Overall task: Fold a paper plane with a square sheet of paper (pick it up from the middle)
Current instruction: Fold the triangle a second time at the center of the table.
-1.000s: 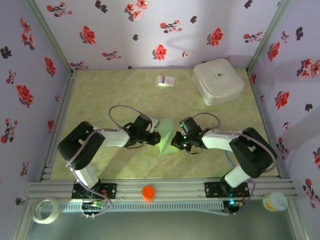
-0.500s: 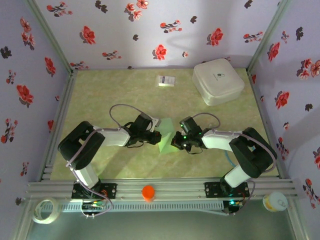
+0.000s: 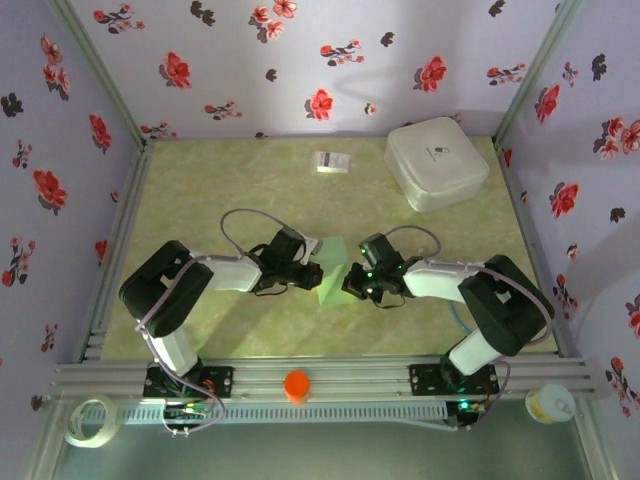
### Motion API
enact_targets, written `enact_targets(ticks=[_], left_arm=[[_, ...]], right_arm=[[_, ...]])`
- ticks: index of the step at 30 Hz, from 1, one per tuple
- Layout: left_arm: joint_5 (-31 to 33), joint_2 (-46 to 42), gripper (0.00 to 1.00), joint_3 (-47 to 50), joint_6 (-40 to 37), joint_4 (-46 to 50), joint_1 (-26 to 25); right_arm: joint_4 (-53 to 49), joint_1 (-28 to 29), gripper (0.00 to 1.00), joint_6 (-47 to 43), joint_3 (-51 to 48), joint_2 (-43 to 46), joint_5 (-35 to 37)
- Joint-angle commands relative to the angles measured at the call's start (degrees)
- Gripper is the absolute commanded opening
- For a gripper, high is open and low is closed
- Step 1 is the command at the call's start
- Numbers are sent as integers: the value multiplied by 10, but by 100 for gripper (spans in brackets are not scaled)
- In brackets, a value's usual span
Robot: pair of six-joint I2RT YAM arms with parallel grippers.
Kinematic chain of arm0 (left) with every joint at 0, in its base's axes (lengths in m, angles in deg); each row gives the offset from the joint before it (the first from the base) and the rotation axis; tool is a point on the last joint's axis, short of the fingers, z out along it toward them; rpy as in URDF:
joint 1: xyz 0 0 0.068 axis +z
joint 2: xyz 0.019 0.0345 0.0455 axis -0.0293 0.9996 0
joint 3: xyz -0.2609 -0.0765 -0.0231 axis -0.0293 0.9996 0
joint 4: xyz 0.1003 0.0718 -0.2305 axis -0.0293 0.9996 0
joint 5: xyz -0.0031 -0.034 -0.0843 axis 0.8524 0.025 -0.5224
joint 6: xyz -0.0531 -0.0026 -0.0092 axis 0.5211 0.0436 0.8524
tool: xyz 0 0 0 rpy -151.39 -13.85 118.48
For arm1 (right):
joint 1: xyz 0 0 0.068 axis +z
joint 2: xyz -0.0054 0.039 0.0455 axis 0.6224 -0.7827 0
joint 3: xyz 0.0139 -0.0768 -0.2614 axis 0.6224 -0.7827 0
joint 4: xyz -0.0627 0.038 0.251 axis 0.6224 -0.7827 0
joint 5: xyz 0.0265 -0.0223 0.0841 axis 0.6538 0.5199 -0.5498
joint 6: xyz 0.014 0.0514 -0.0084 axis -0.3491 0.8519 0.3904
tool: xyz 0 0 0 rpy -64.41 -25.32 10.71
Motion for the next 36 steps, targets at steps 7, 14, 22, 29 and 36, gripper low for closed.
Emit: enact_targets(ticks=[7,14,22,29,36], left_arm=[[3,19,4,1,-14,13,-3],[3,20,4,-1,-18,18,-3],[2,22,4,-5,-18,21,-3],[3,21,4,-5,-17,24,-3],[3,26,4,-7,-20,31,-3]], right_arm=[[6,-7,6,10,7,51,28],[146,-9,0,61,10,11,-45],[178,-3,0,70,30,-51,-66],[177,-4,0,65,14,-70,-57],[189,-9,0,71,-11,-81,-38]])
